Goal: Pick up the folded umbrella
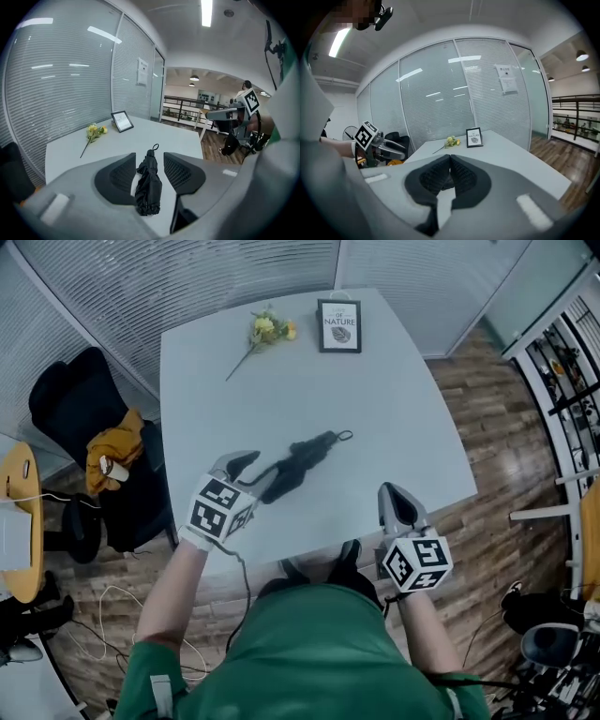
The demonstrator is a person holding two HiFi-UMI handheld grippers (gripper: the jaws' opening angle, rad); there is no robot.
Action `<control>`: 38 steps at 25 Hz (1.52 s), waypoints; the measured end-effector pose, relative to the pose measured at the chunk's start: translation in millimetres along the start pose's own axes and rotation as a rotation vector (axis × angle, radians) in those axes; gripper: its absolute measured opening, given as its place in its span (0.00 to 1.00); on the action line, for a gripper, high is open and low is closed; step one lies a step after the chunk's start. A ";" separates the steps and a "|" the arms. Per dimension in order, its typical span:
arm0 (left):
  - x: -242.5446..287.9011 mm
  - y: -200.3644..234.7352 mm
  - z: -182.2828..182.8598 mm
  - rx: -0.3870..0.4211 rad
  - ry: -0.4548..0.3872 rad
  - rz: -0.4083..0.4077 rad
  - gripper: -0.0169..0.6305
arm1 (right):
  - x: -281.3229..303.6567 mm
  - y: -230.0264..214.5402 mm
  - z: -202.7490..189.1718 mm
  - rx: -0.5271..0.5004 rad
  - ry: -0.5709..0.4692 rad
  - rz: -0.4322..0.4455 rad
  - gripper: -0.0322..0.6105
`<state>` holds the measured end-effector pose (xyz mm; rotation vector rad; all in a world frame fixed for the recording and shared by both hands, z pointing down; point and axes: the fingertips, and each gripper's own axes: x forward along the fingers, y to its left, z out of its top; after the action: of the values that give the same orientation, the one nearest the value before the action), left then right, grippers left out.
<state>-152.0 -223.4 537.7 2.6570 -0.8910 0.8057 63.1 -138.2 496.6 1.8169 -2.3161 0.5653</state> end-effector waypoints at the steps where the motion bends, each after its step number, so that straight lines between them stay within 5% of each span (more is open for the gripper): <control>1: 7.4 -1.5 1.3 0.019 0.020 0.005 0.33 | 1.3 -6.2 1.7 0.004 -0.004 -0.001 0.05; 14: 118.4 -6.8 -28.6 0.108 0.400 0.004 0.38 | 3.9 -108.7 6.2 0.098 -0.019 -0.006 0.05; 20: 169.1 -16.5 -66.2 0.256 0.653 -0.051 0.42 | -7.9 -171.4 9.4 0.133 -0.022 -0.053 0.05; 24: 186.6 -14.5 -104.4 0.105 0.811 -0.041 0.48 | -17.1 -214.4 9.7 0.160 -0.025 -0.097 0.05; 28: 197.6 -20.3 -125.8 -0.001 0.874 -0.047 0.51 | -27.3 -243.7 3.6 0.196 -0.016 -0.119 0.05; 38: 216.3 -18.0 -142.4 0.032 0.891 0.018 0.51 | -30.7 -259.0 -14.6 0.216 0.026 -0.110 0.05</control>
<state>-58.2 -262.0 776.7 1.9337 -0.6347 1.7831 317.6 -156.3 552.2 2.0013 -2.1956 0.8454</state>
